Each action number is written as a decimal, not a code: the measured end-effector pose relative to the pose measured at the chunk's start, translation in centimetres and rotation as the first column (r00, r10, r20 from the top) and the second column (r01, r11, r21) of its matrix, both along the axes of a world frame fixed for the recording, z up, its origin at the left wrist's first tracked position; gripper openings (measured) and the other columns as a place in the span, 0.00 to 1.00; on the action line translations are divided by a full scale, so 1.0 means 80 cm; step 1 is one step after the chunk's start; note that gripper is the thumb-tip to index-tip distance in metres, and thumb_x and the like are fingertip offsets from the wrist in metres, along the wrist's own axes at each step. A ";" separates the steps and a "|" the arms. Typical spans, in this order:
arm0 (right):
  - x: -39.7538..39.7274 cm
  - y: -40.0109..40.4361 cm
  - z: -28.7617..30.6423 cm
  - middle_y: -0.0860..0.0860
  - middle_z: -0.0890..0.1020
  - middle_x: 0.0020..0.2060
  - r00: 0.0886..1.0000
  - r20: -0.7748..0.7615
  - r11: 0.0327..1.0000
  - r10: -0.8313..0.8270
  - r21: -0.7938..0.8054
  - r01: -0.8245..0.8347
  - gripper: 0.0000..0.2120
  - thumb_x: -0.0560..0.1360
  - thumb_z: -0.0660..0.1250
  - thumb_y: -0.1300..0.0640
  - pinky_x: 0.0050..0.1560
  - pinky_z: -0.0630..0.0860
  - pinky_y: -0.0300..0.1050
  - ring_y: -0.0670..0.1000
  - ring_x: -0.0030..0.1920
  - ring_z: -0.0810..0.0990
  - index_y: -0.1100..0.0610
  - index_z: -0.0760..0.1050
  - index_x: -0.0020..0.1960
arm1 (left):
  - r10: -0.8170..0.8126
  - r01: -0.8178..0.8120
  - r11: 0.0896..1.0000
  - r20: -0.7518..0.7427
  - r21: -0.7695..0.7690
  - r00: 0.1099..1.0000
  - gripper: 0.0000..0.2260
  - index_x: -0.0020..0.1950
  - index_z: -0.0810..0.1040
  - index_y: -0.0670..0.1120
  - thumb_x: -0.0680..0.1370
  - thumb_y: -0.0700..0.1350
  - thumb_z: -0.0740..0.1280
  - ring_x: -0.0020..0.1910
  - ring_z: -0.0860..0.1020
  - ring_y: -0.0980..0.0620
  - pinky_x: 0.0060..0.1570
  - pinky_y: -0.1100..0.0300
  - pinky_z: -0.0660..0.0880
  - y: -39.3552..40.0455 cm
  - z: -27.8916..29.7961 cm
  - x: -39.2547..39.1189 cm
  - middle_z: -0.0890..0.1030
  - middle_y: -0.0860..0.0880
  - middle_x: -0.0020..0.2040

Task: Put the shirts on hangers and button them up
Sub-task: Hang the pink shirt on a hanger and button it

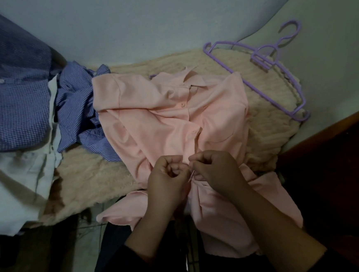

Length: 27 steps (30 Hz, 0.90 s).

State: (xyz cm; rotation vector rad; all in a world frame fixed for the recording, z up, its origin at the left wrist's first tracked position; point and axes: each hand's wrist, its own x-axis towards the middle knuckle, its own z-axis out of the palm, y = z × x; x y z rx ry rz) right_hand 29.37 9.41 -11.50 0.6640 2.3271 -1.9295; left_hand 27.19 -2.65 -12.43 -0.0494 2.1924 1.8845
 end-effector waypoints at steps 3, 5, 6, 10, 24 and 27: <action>-0.001 -0.001 -0.002 0.50 0.82 0.38 0.998 0.025 0.998 -0.064 -0.027 0.065 0.07 0.75 0.66 0.66 0.42 0.81 0.39 0.50 0.38 0.82 0.60 0.81 0.49 | -0.012 0.012 1.000 0.017 -0.018 1.000 0.10 0.46 0.76 0.47 0.72 0.34 0.72 0.37 0.79 0.56 0.40 0.69 0.75 -0.001 -0.006 0.001 0.82 0.47 0.38; -0.001 0.000 -0.002 0.50 0.82 0.38 0.996 0.023 0.995 -0.090 -0.040 0.091 0.07 0.74 0.66 0.67 0.41 0.81 0.39 0.49 0.37 0.81 0.59 0.80 0.49 | -0.011 0.012 1.000 0.046 -0.028 0.999 0.08 0.45 0.78 0.47 0.72 0.36 0.73 0.38 0.80 0.53 0.42 0.61 0.77 -0.003 -0.011 -0.001 0.83 0.47 0.38; 0.000 0.001 -0.001 0.50 0.81 0.38 0.995 0.017 0.994 -0.094 -0.048 0.094 0.07 0.74 0.66 0.67 0.42 0.81 0.41 0.48 0.37 0.81 0.58 0.80 0.48 | -0.011 0.012 1.000 0.060 -0.025 0.998 0.07 0.45 0.79 0.47 0.72 0.37 0.73 0.38 0.80 0.52 0.42 0.58 0.77 -0.005 -0.013 -0.002 0.83 0.47 0.38; 0.000 0.004 -0.001 0.47 0.81 0.38 0.998 -0.035 0.998 -0.044 -0.051 0.042 0.08 0.74 0.66 0.68 0.42 0.79 0.34 0.44 0.38 0.80 0.61 0.80 0.51 | 0.015 -0.024 0.999 0.178 0.048 0.984 0.05 0.47 0.79 0.44 0.74 0.36 0.71 0.36 0.79 0.53 0.40 0.59 0.76 -0.006 -0.008 -0.011 0.81 0.47 0.36; -0.054 0.035 -0.025 0.55 0.76 0.61 0.817 0.358 0.539 0.452 0.620 -0.570 0.17 0.80 0.58 0.53 0.62 0.67 0.44 0.53 0.61 0.73 0.53 0.71 0.68 | -0.469 0.336 0.566 0.041 -0.753 0.882 0.16 0.63 0.79 0.47 0.76 0.46 0.68 0.53 0.81 0.49 0.57 0.58 0.74 -0.051 -0.018 -0.084 0.83 0.46 0.55; -0.062 0.033 -0.029 0.54 0.77 0.60 0.841 0.362 0.574 0.403 0.615 -0.540 0.15 0.80 0.59 0.52 0.64 0.70 0.53 0.56 0.60 0.75 0.51 0.74 0.65 | -0.427 0.247 0.637 -0.068 -0.730 0.902 0.07 0.49 0.84 0.46 0.77 0.45 0.67 0.32 0.79 0.59 0.43 0.65 0.76 -0.050 -0.018 -0.085 0.84 0.49 0.39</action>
